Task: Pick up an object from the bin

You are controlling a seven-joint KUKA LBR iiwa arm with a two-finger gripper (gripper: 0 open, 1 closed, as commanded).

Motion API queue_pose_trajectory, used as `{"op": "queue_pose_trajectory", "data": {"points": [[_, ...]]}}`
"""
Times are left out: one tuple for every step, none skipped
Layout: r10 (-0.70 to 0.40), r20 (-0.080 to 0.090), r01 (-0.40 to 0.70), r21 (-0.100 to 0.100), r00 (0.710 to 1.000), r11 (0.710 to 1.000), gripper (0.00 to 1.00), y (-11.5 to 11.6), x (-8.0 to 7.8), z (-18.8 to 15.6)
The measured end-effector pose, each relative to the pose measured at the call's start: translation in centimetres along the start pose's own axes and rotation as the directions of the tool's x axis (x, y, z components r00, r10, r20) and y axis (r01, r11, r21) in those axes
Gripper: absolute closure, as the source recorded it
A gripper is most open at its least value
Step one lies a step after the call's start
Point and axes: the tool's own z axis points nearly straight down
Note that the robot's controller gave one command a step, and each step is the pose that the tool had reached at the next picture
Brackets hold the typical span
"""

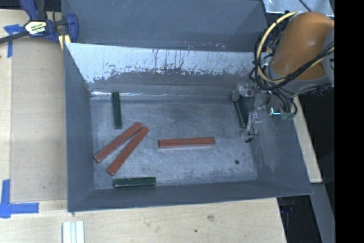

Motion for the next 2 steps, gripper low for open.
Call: {"op": "queue_pose_trajectory", "data": {"points": [[-0.278, 0.003, 0.278, -0.002, 0.961, 0.961, 0.00, 6.9, 0.8, 6.3], [-0.271, 0.005, 0.271, -0.001, 0.963, 0.963, 0.00, 11.2, 3.2, 5.1]]}}
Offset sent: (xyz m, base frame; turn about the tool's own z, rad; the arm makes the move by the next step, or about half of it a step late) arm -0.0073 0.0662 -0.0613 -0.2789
